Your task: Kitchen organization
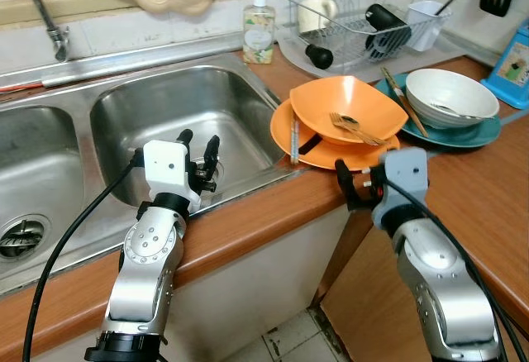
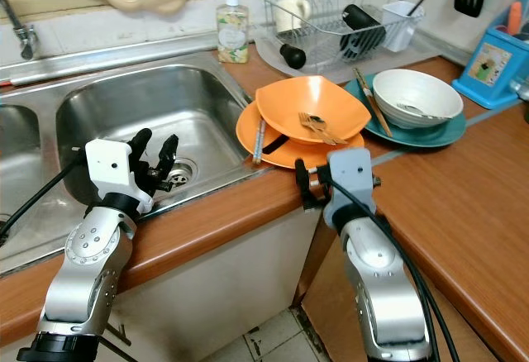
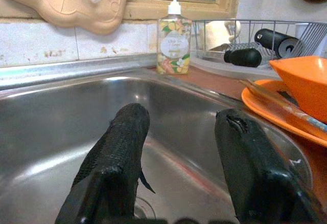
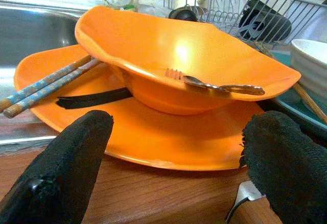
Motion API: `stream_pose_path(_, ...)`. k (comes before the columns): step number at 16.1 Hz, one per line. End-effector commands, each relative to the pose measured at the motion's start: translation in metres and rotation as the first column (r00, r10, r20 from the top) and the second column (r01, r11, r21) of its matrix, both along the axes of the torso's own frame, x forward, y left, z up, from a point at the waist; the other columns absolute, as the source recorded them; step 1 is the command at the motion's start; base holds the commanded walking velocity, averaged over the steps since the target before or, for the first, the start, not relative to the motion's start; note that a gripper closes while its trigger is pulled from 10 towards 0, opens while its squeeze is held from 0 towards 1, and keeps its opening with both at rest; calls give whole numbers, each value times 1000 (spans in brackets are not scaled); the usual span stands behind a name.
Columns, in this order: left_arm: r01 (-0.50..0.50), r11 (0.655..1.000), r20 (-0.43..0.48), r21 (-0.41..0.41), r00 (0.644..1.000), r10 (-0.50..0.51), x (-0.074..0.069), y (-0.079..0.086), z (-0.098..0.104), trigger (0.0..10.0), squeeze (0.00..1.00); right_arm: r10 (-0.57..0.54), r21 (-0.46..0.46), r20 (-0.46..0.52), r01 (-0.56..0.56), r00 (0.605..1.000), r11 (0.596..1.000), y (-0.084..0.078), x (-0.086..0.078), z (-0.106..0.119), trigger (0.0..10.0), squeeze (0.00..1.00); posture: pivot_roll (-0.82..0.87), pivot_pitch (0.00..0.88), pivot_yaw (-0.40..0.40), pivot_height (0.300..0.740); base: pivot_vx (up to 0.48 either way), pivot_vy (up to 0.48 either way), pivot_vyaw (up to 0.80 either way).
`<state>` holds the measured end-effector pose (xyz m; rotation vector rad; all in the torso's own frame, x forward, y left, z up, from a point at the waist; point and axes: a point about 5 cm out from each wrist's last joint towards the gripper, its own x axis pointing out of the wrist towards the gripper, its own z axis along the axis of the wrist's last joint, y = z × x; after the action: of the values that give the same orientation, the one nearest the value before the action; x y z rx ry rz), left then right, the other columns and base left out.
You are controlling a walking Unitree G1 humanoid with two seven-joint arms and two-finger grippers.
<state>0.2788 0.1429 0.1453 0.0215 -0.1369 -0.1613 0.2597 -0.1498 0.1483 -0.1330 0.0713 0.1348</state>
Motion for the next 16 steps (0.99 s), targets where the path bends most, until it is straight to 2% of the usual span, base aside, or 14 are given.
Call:
stream_pose_path(1, 0, 1000, -5, 10, 1000, 0, 2, -1, 0, 10000, 0, 4, -25, 9, -4, 1000, 1000, 0, 0, 4, 10000, 0, -204, 0, 10, 740, 0, -480, 0)
stream_pose_path(4, 5, 1000, -8, 23, 1000, -5, 3, -2, -1, 10000, 0, 8, -40, 0, -8, 1000, 999, 0, -3, 2, 10000, 0, -207, 0, 12, 740, 0, -431, 704)
stream_pose_path(6, -22, 1000, -29, -18, 999, 21, 4, 0, -2, 10000, 0, -16, -18, -9, 16, 1000, 1000, -3, -4, 1, 10000, 0, -210, 0, 11, 740, 0, 0, 0)
stream_pose_path(9, -22, 1000, -31, -18, 999, 21, 3, 0, -3, 10000, 0, -11, -20, -13, 11, 1000, 1000, -4, -4, 1, 10000, 0, -202, 0, 4, 740, 0, 0, 0)
stream_pose_path(14, -19, 1000, -42, 5, 999, 19, -3, 4, -5, 10000, 0, 1, -4, -25, -1, 1000, 1000, 0, -6, 0, 10000, 0, -183, 0, -3, 740, 0, 0, 0)
stream_pose_path(16, 29, 999, -42, 39, 999, -28, -5, 3, -6, 10000, 0, -10, -1, -33, 10, 999, 1000, -2, -5, -1, 10000, 0, -180, 0, -3, 740, 0, 0, 0)
